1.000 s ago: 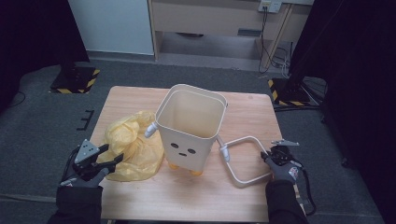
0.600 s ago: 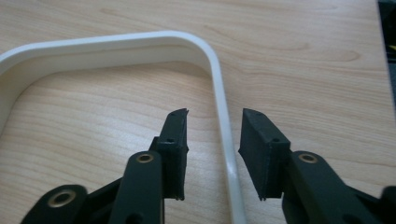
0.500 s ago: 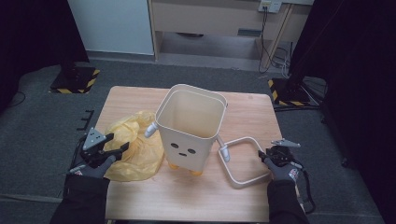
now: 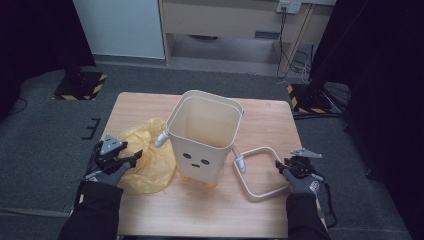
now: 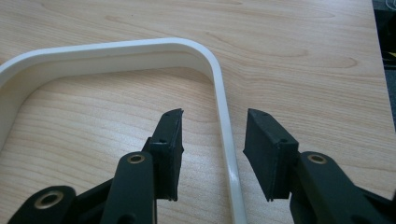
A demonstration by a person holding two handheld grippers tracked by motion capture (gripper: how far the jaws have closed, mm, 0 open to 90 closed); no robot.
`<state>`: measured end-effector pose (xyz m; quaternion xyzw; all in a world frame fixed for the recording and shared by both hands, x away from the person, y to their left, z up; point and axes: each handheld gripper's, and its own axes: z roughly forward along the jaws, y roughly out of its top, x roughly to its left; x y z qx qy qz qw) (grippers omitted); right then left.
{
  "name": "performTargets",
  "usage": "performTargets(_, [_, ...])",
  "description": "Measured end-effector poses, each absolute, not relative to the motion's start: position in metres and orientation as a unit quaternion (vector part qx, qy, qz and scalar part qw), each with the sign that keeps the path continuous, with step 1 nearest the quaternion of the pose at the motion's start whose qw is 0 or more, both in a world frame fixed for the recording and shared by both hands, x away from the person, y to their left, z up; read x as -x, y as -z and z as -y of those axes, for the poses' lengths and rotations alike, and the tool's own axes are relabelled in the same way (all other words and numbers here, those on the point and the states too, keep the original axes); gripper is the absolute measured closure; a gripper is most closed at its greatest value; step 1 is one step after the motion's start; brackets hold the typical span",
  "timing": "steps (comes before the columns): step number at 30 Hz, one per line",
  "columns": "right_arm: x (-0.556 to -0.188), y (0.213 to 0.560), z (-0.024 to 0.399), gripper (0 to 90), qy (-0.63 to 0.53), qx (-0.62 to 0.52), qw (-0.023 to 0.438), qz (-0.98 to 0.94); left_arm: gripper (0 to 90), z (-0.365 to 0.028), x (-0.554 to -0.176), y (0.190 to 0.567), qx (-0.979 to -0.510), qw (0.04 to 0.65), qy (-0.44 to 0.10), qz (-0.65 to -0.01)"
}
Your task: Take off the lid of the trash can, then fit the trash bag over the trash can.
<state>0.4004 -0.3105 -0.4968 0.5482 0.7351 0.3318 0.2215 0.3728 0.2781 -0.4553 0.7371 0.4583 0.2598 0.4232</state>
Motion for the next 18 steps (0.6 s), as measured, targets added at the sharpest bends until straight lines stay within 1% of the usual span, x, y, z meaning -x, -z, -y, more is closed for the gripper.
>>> performTargets(7, [-0.4,0.496,0.31,55.8,-0.334,-0.551,0.219,-0.733,33.6,-0.277,-0.365,0.442,-0.721,0.443,-0.283,-0.451])
performTargets(13, [-0.4,0.497,0.311,55.4,-0.333,-0.552,0.217,-0.733,30.9,-0.268,-0.372,0.451,-0.736,0.419,-0.28,-0.452])
performTargets(18, [-0.401,0.497,0.31,54.9,-0.335,-0.553,0.215,-0.732,29.2,-0.268,-0.377,0.456,-0.742,0.4,-0.284,-0.457])
